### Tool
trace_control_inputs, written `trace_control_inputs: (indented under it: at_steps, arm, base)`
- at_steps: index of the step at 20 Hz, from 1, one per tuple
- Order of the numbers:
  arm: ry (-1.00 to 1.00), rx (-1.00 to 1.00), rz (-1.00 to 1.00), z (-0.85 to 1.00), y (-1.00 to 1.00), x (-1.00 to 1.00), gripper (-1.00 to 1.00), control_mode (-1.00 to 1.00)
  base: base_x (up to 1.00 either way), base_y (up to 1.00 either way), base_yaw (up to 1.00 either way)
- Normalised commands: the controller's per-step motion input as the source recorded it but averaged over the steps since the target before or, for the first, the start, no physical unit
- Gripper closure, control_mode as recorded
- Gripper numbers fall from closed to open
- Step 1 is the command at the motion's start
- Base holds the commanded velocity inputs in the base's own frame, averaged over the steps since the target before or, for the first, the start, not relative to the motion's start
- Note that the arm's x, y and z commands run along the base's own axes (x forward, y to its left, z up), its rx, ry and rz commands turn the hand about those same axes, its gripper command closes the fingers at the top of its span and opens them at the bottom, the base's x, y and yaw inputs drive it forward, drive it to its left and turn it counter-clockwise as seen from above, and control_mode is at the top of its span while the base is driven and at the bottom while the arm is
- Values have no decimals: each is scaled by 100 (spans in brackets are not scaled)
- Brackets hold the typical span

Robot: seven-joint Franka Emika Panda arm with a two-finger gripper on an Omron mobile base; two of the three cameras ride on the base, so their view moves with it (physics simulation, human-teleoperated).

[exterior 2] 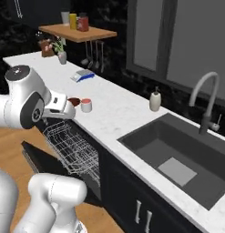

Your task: Pick up the cup and bowl from the counter, place them in the dishwasher, and close the dishwasher door.

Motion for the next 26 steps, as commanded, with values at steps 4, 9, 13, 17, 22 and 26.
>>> trace_control_inputs:
  at_steps: [4,9,13,17,22,26]
  arm:
    - [0,0,0,0,0,0,-100,100]
    - [0,0,0,0,0,0,-100,100]
    - [0,0,0,0,0,0,-100,100]
    - [0,0,0,0,0,0,-100,100]
    - [0,0,0,0,0,0,-100,100]
    - [0,0,0,0,0,0,-100,100]
  base:
    - [-2,-17,76]
    - [-17,-16,66]
    - [-4,-57,31]
    - [40,-21,22]
    - [42,-35,17]
    - [26,-64,17]
